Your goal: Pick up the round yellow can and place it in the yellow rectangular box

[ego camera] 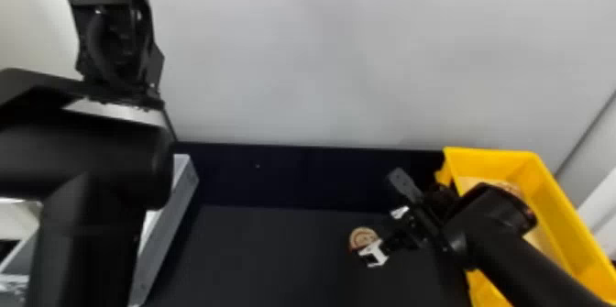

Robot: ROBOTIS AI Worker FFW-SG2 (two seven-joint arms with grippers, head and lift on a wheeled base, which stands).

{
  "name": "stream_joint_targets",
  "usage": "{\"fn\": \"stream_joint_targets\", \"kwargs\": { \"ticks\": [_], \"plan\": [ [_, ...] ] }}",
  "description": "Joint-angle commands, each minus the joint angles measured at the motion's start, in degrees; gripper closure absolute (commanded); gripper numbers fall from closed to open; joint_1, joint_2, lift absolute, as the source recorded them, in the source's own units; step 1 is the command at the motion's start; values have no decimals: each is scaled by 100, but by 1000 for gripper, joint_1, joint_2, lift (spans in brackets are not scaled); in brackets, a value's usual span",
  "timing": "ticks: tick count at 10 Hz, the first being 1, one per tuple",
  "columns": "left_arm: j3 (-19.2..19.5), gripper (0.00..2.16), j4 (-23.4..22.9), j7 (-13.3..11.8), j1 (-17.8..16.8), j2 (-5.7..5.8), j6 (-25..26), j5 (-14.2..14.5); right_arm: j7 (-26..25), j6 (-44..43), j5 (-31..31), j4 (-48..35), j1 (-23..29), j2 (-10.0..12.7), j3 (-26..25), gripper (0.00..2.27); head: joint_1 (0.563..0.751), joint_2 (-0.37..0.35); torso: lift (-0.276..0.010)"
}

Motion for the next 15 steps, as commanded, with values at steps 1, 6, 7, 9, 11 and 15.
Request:
{"fn": "stream_joint_targets", "kwargs": {
  "ticks": [1, 6, 7, 9, 11, 15],
  "plan": [
    [27, 68, -7, 0, 12, 0, -17, 0, -88, -17, 23, 21, 8, 30, 1, 521, 663, 54, -10],
    [98, 68, -59, -8, 91, 44, -35, 0, -70, 379, 41, -269, 113, 39, -34, 624, 663, 54, -10],
    [115, 70, -103, -8, 117, 62, 9, 0, 88, 660, 120, -717, 271, -5, -122, 624, 663, 54, -10],
    [194, 70, -209, -8, 179, 88, 79, 0, 360, 1302, 392, -1754, 605, -93, -333, 624, 663, 54, -10],
    [273, 70, -323, -8, 284, 88, 185, 0, 809, 2085, 902, -3134, 966, -269, -658, 624, 663, 54, -10],
    [326, 70, -543, -26, 284, 203, 458, -53, 1530, 3255, 2169, -5209, 1317, -506, -1854, 624, 663, 54, -10]
  ]
}}
